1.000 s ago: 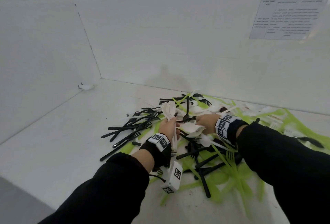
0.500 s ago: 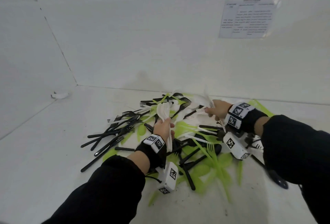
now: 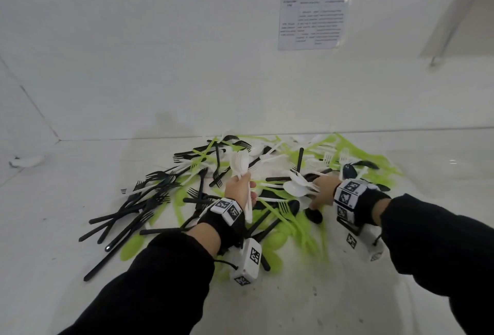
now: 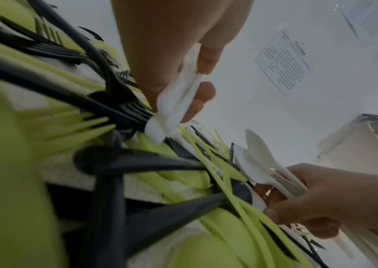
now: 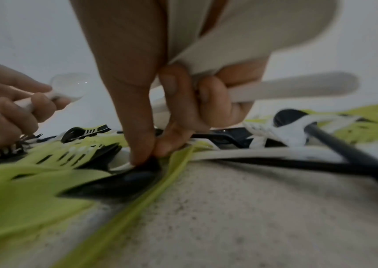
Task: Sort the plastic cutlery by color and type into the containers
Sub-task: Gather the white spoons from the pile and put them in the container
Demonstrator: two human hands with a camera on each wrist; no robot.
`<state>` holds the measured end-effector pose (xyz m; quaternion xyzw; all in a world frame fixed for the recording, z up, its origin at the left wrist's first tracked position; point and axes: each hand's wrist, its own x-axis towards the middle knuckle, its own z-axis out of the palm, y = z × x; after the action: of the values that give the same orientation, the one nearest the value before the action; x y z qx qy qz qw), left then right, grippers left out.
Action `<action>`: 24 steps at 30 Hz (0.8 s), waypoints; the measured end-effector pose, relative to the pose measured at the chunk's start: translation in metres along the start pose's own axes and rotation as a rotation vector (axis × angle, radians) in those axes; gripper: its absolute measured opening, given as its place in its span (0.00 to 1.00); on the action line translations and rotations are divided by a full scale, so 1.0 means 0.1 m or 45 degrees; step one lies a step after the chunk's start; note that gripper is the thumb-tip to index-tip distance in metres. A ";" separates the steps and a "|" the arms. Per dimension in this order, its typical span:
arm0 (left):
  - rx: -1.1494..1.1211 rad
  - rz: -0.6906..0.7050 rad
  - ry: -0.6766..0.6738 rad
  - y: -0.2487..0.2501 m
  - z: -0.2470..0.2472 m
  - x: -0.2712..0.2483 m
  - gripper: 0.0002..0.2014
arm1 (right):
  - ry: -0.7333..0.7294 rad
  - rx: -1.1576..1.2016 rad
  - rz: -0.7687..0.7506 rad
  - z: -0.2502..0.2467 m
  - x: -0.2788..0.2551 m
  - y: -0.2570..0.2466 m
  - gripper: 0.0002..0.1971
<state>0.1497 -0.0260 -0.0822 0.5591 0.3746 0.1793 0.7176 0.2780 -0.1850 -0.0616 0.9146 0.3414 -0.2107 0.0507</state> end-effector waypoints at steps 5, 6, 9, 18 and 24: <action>-0.003 0.002 0.006 0.00 -0.07 -0.01 0.09 | 0.030 0.323 0.082 0.00 0.05 0.01 0.12; -0.004 -0.002 0.009 0.00 -0.09 -0.02 0.08 | 0.087 0.301 0.099 -0.04 0.05 -0.01 0.11; -0.027 -0.004 0.034 0.03 -0.15 -0.01 0.07 | 0.441 0.488 0.062 -0.25 0.00 -0.06 0.13; -0.191 -0.029 -0.174 0.23 -0.17 -0.04 0.12 | 0.619 0.450 -0.419 -1.10 -0.15 -0.43 0.21; -0.222 -0.165 -0.415 0.25 -0.04 -0.20 0.16 | 0.576 0.401 -0.437 -0.87 0.05 -0.77 0.22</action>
<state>0.1378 -0.0292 -0.0528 0.4910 0.2717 0.0714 0.8247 0.2626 -0.1030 0.0195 0.8640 0.4563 -0.0579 -0.2048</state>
